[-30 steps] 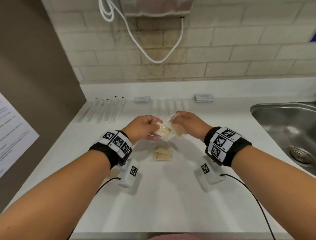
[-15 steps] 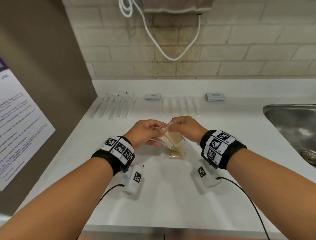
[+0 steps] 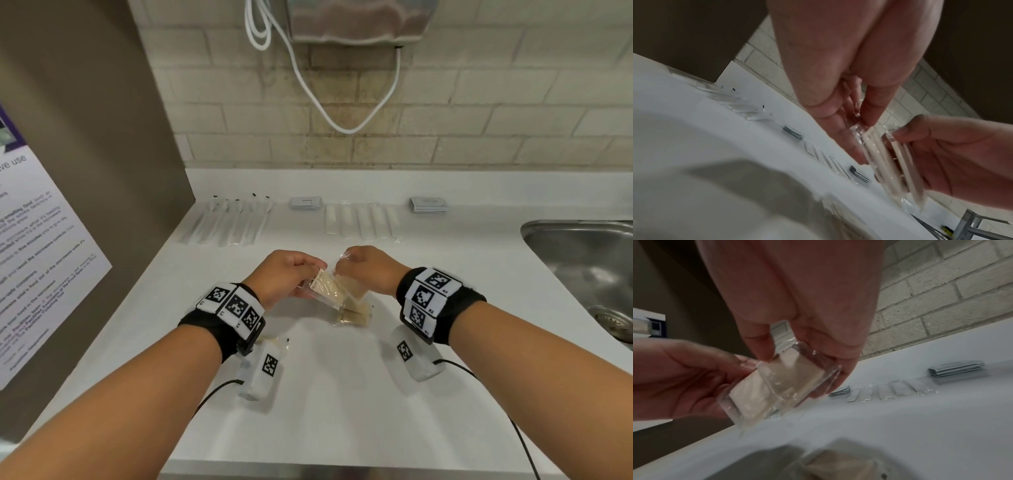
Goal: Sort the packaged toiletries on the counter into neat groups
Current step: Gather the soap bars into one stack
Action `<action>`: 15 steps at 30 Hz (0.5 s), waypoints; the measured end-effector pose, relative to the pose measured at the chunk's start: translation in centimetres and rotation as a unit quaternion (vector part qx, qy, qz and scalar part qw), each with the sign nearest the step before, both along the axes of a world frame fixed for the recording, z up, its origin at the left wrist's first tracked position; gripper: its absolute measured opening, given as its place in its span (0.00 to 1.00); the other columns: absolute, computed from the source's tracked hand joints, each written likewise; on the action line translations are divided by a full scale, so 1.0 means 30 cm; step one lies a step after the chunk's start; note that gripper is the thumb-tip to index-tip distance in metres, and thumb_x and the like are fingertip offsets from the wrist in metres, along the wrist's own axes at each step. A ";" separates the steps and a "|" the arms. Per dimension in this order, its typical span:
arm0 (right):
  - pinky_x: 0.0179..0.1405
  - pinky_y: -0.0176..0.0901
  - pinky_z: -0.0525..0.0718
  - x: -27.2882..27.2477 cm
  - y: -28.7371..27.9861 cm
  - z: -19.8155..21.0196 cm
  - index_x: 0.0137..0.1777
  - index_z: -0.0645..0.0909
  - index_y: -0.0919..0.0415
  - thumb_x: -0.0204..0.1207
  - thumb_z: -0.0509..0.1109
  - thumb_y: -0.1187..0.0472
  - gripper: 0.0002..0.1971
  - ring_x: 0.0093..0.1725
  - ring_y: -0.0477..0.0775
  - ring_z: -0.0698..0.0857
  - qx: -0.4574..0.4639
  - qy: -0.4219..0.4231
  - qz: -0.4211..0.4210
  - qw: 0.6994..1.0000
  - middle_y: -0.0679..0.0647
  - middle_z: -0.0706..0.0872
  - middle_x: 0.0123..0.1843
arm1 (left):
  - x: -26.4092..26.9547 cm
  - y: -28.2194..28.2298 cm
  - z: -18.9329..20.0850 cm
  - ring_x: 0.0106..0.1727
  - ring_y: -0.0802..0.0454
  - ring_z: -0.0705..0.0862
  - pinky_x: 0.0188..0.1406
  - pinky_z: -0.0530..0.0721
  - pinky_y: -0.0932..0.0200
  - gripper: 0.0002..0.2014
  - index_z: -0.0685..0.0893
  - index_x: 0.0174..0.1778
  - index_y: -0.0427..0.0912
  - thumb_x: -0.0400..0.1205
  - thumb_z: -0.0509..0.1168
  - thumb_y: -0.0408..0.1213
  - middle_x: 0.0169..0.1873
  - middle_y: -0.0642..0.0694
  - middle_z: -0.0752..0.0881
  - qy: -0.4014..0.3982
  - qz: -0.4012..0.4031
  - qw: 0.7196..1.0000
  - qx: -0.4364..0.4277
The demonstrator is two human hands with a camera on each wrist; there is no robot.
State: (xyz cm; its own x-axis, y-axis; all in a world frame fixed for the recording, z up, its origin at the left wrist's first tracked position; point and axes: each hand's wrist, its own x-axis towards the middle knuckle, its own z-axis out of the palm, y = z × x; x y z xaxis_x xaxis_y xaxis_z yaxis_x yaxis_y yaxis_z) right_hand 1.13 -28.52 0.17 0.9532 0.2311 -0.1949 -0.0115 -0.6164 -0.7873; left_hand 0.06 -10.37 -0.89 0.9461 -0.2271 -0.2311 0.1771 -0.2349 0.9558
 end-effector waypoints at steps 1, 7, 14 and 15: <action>0.39 0.43 0.75 0.000 0.002 -0.002 0.40 0.78 0.63 0.76 0.69 0.56 0.10 0.38 0.53 0.78 -0.013 -0.006 0.006 1.000 0.54 0.79 0.38 | 0.000 -0.002 0.005 0.40 0.50 0.87 0.46 0.91 0.53 0.10 0.88 0.54 0.36 0.83 0.63 0.29 0.44 0.39 0.88 0.003 -0.002 1.000 -0.009; 0.44 0.45 0.79 0.011 -0.003 0.002 0.48 0.79 0.60 0.72 0.76 0.55 0.12 0.43 0.53 0.81 -0.003 -0.023 -0.002 1.000 0.53 0.82 0.44 | 0.000 -0.002 0.009 0.38 0.54 0.87 0.41 0.91 0.55 0.09 0.88 0.54 0.34 0.81 0.68 0.33 0.40 0.43 0.87 0.001 0.001 1.000 -0.030; 0.45 0.41 0.78 0.007 0.010 0.013 0.45 0.82 0.60 0.72 0.76 0.61 0.06 0.41 0.49 0.81 0.015 -0.011 0.029 0.999 0.51 0.83 0.41 | -0.004 0.011 0.018 0.43 0.47 0.87 0.54 0.89 0.44 0.05 0.89 0.48 0.35 0.79 0.68 0.28 0.44 0.37 0.87 -0.006 -0.015 1.000 0.004; 0.44 0.40 0.78 0.008 0.012 0.012 0.44 0.82 0.59 0.71 0.76 0.62 0.06 0.40 0.47 0.81 0.018 -0.011 0.032 0.999 0.50 0.83 0.40 | -0.004 0.010 0.020 0.44 0.46 0.87 0.55 0.89 0.44 0.05 0.89 0.46 0.36 0.79 0.68 0.27 0.44 0.37 0.88 -0.007 -0.015 1.000 0.008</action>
State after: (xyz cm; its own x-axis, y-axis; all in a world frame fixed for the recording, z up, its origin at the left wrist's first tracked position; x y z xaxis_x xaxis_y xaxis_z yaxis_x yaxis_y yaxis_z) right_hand 1.36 -28.17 0.52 0.9403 0.2984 -0.1639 0.0451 -0.5862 -0.8089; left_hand -0.06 -10.08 -0.28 0.9419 -0.2526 -0.2213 0.1556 -0.2557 0.9542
